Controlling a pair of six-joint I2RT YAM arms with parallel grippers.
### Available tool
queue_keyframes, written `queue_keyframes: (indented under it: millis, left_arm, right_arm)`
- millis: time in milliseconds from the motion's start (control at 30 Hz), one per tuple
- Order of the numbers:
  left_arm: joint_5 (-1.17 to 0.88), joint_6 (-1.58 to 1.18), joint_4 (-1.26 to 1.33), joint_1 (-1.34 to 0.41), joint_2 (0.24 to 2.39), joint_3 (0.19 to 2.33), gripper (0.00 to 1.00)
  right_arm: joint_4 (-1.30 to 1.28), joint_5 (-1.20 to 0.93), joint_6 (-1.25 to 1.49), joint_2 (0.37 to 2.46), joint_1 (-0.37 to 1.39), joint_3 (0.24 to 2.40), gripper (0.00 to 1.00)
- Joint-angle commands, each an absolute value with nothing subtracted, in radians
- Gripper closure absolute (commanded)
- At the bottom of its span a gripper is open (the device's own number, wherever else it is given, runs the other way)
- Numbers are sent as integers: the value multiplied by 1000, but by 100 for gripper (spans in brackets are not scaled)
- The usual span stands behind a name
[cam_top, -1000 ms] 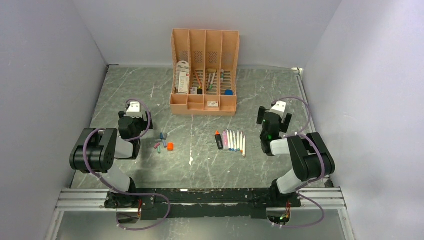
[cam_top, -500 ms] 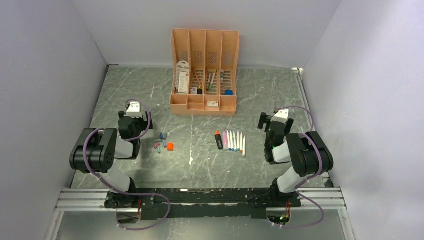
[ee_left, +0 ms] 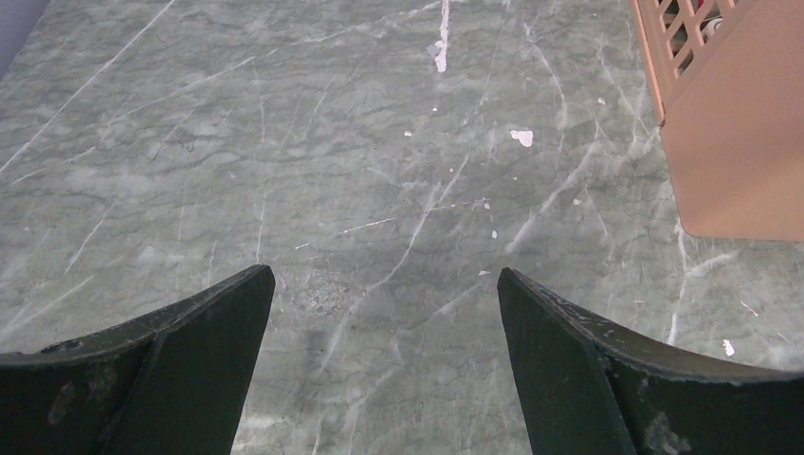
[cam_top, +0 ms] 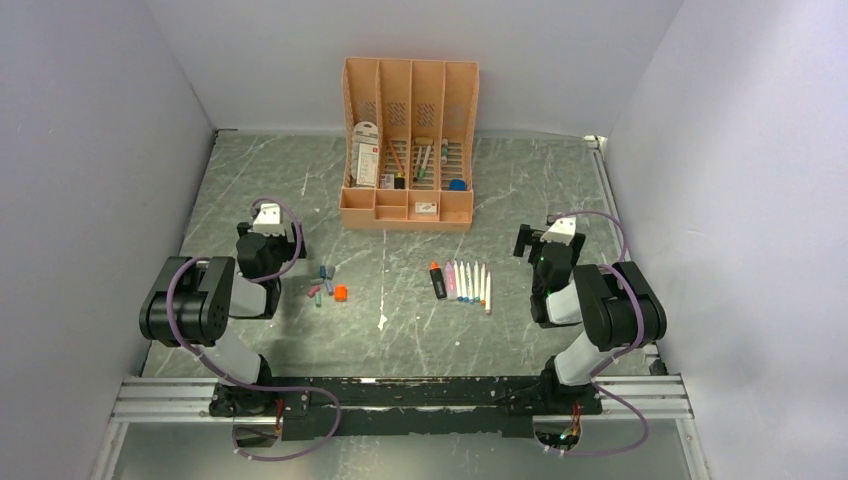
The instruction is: Open the pen caps
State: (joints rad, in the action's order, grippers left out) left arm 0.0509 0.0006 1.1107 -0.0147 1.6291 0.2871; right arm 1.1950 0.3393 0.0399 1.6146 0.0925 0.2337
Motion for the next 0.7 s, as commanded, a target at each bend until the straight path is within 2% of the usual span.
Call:
queue_keyframes:
  millis: [0, 667]
  left_arm:
    - [40, 11, 1164, -18, 1629, 290, 1]
    - [41, 11, 1164, -18, 1630, 291, 1]
  right_arm:
    - [1223, 326, 31, 1623, 83, 248, 0]
    - [1213, 318, 33, 1622, 78, 251, 0]
